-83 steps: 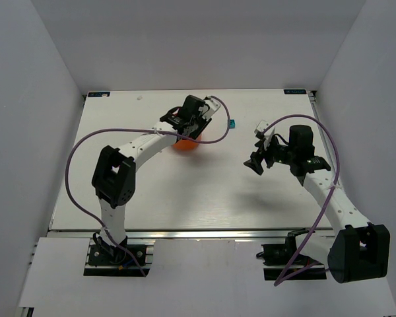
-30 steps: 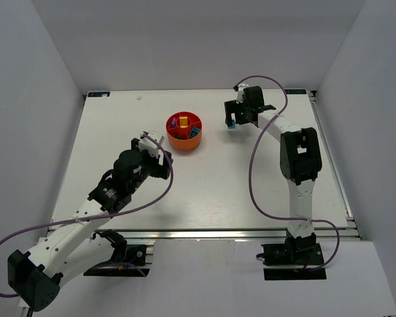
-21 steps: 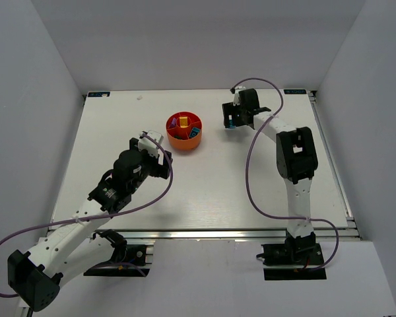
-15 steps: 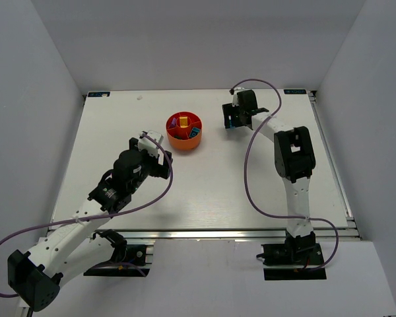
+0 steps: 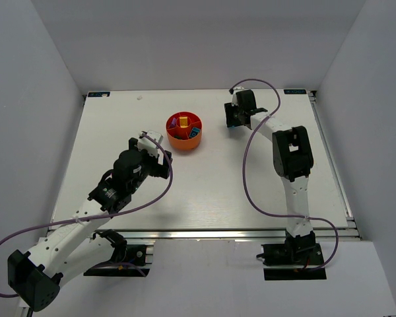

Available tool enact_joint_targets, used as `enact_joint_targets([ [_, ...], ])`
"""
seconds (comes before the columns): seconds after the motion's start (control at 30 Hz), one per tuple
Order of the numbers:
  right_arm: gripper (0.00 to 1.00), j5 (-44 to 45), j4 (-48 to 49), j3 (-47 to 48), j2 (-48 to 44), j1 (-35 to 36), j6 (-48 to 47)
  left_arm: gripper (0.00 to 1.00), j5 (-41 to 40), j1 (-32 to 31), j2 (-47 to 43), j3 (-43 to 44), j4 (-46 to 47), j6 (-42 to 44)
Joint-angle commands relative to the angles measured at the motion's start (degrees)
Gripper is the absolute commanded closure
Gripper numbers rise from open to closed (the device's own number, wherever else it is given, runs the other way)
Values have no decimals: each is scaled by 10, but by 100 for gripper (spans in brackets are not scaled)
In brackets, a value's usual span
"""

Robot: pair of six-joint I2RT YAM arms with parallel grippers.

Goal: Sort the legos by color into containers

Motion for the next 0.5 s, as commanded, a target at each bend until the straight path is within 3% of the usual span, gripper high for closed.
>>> enact_joint_targets([
  [0.0, 45, 7, 17, 26, 11, 2, 9, 2, -2, 1, -1, -2, 5, -3],
  [0.47, 56, -15, 13, 9, 11, 3, 11, 2, 15, 1, -2, -2, 12, -14],
])
